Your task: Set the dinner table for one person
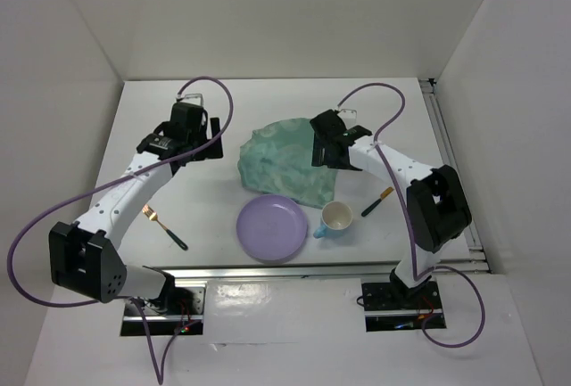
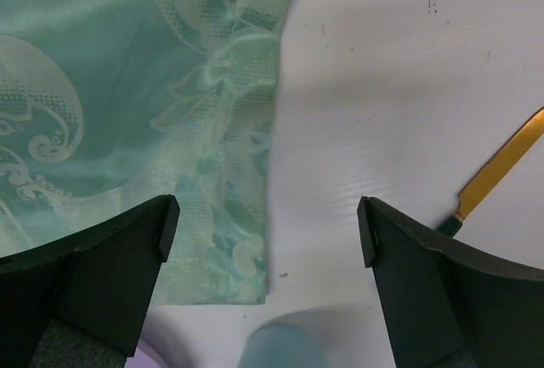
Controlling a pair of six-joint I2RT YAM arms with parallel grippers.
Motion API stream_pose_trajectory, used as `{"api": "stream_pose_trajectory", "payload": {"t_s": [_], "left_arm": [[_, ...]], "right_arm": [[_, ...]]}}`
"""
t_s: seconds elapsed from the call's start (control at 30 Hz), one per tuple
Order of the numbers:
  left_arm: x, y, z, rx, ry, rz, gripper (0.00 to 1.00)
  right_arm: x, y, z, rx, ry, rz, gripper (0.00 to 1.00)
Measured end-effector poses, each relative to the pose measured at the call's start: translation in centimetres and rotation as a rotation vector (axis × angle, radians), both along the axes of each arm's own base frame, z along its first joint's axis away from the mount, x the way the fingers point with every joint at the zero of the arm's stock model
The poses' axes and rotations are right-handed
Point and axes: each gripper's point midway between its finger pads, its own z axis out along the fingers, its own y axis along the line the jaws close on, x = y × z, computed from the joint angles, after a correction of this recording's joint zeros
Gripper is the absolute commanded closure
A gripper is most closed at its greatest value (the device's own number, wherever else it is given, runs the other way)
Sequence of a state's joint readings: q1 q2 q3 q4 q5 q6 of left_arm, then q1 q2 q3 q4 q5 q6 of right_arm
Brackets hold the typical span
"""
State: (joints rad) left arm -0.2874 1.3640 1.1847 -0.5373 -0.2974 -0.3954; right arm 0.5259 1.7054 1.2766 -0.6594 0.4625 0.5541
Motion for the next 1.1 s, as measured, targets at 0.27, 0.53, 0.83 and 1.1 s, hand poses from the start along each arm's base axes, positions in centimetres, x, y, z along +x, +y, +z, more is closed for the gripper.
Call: {"api": "stream_pose_trajectory", "payload": {"t_s": [0.27,0.53,0.83,1.1], "left_arm": [[0.0,-0.2,1.2,-0.011,-0.004,-0.008,0.0],[0.7,-1.0,3.5,-0.049,-0.056,-0.032,0.0],[0.3,-3.4,1.1,-0.161,0.035,-0.107,0.07],[-1.6,-6.5,-6.0,-0.284,0.261,-0.199,0.01]], "right_arm": [[-0.4,1.1,0.2,0.019,0.008,0.029,0.0],[-1.6,3.6,4.8,0.168,-0.072,0.166,0.11],[-4.2,3.0,6.9,0.436,-0.102,0.195,0.53],[-4.0,3.2,0.8,0.468,0.089,0.143,0.08]]}}
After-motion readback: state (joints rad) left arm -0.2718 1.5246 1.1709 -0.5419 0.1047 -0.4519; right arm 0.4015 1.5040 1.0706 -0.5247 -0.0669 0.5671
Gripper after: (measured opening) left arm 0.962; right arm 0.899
